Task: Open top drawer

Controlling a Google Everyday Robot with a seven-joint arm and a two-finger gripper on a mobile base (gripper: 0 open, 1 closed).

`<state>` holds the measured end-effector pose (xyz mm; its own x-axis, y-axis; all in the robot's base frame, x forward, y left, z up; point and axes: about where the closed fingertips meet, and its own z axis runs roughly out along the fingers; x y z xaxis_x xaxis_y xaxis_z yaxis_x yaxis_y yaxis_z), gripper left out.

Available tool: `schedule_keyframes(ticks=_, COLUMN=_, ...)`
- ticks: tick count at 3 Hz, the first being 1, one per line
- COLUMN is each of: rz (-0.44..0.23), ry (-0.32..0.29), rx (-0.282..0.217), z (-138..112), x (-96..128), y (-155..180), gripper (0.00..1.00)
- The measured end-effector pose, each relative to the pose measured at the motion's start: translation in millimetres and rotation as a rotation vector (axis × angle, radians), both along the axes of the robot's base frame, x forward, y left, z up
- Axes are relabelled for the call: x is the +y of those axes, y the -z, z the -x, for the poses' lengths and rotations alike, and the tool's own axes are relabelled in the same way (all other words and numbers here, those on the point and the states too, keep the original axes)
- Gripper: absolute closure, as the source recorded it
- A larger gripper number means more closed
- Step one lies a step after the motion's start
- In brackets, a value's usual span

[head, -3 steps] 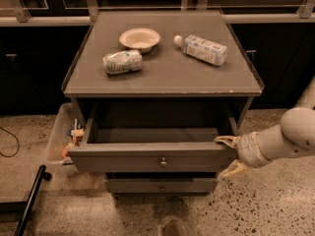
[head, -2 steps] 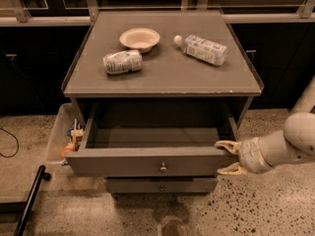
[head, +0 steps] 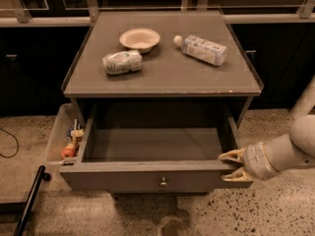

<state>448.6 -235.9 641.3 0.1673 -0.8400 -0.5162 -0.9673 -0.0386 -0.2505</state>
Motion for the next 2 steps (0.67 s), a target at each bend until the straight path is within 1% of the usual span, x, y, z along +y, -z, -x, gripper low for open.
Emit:
schedule_keyframes(ticks=1, rz=0.0, ry=0.0, rx=0.0, z=0.8, x=0.1, y=0.0, gripper=0.81)
schedule_keyframes(ticks=2, rz=0.0, ry=0.0, rx=0.0, z=1.0, x=0.2, y=0.1, gripper=0.58)
